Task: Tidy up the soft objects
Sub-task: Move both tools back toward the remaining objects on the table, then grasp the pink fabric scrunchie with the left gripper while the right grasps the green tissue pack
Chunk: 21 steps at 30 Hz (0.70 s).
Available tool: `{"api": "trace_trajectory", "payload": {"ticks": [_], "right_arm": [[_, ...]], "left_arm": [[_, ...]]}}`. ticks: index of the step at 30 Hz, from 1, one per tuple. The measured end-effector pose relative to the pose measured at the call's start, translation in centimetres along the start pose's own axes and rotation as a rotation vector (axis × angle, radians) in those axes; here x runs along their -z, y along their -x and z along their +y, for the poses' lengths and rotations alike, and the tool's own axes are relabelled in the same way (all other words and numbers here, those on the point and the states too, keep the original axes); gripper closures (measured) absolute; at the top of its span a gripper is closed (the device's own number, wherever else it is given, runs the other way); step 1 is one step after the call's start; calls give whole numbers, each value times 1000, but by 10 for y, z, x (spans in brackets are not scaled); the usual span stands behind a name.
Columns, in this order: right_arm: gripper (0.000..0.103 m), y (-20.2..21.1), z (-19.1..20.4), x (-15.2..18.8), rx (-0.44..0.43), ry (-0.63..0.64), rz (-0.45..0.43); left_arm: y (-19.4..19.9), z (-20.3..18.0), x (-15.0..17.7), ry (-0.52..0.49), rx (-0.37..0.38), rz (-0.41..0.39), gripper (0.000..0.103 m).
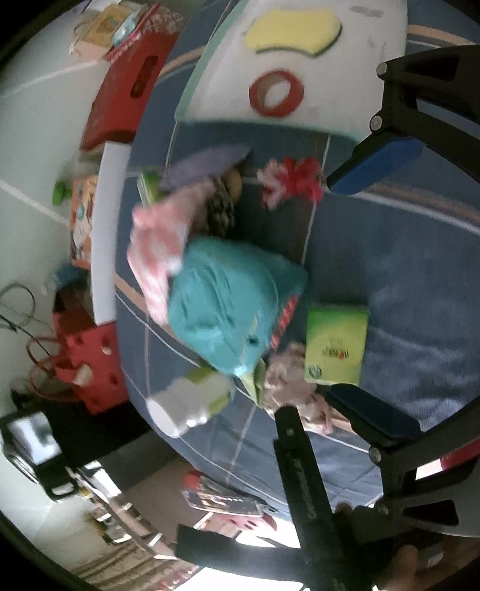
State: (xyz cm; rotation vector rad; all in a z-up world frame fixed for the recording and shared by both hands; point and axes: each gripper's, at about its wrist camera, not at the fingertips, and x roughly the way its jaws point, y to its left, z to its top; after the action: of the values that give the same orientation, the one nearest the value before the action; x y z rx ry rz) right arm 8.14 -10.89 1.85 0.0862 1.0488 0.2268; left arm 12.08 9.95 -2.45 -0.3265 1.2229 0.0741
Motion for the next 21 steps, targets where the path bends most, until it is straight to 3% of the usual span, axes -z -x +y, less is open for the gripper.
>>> {"api": "trace_trajectory", "payload": {"ticks": [12, 21], "right_arm": [[0, -42, 42, 3, 8, 55, 86], [1, -59, 37, 4, 33, 38, 117]], "left_arm": [[-7, 20, -3, 48, 57, 34, 9], [-18, 16, -8, 33, 67, 51, 9]]}}
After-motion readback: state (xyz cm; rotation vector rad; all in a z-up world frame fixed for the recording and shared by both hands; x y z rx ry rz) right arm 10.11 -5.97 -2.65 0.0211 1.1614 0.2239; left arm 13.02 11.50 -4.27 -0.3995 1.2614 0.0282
